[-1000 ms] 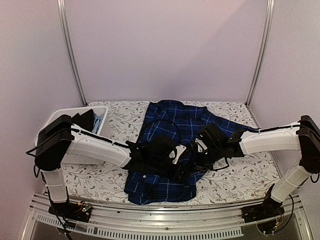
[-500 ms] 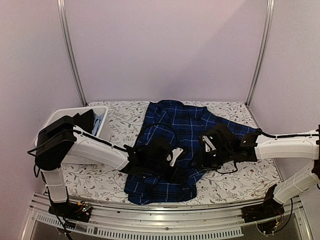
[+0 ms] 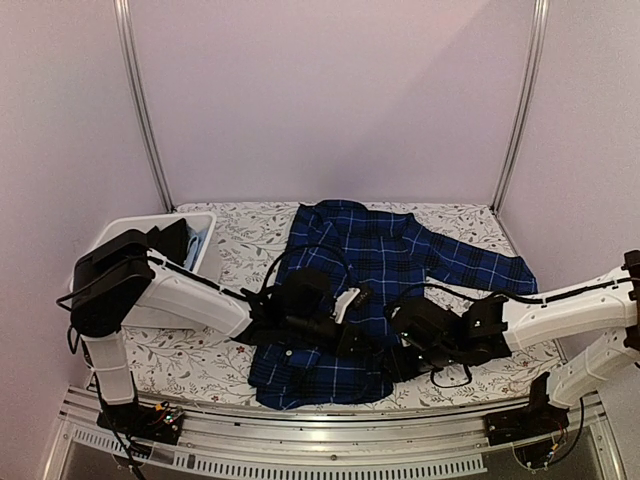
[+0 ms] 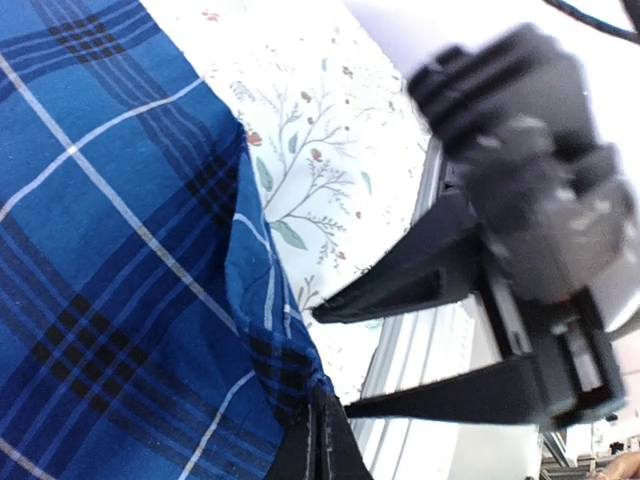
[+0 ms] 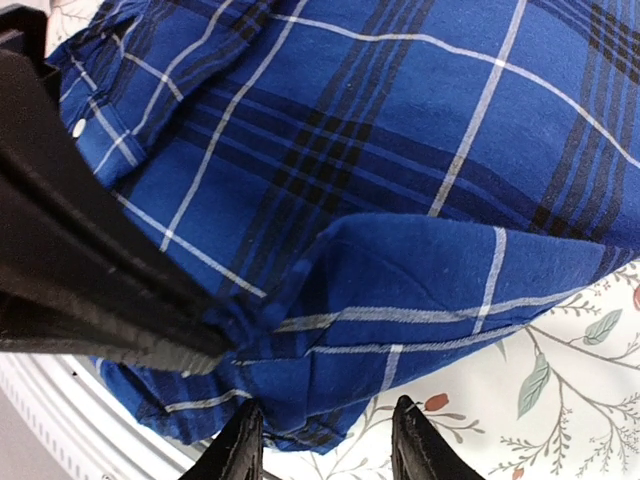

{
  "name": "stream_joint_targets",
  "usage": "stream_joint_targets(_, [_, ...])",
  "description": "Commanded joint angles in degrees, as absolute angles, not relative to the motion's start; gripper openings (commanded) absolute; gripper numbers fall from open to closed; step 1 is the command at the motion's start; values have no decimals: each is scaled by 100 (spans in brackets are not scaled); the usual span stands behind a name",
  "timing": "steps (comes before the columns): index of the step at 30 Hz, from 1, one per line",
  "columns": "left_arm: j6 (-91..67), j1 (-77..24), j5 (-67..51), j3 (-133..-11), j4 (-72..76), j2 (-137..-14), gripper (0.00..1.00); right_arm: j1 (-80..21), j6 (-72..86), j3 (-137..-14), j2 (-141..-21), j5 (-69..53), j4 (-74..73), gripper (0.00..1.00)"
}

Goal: Fold and stack the long sleeve shirts
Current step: Adjust the corner of the shirt at the corner of the board.

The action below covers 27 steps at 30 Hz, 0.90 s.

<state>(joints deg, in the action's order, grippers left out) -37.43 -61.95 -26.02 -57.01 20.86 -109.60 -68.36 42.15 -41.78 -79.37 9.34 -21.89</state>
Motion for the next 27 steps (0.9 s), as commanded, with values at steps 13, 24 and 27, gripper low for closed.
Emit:
stream_joint_targets(13, [-3933, -6085, -2984, -5607, 2540, -10845, 0, -7484, 4521, -4758, -8542, 2192, -2536, 52])
stream_joint_targets(24, [-3944, -6074, -3057, -5607, 2576, -10871, 0, -7497, 5073, -4831, -8709, 2550, -2982, 23])
stream_joint_targets(27, [-3944, -6081, -3085, -5615, 2566, -10877, 0, -7498, 5251, -4816, -8623, 2572, -3222, 13])
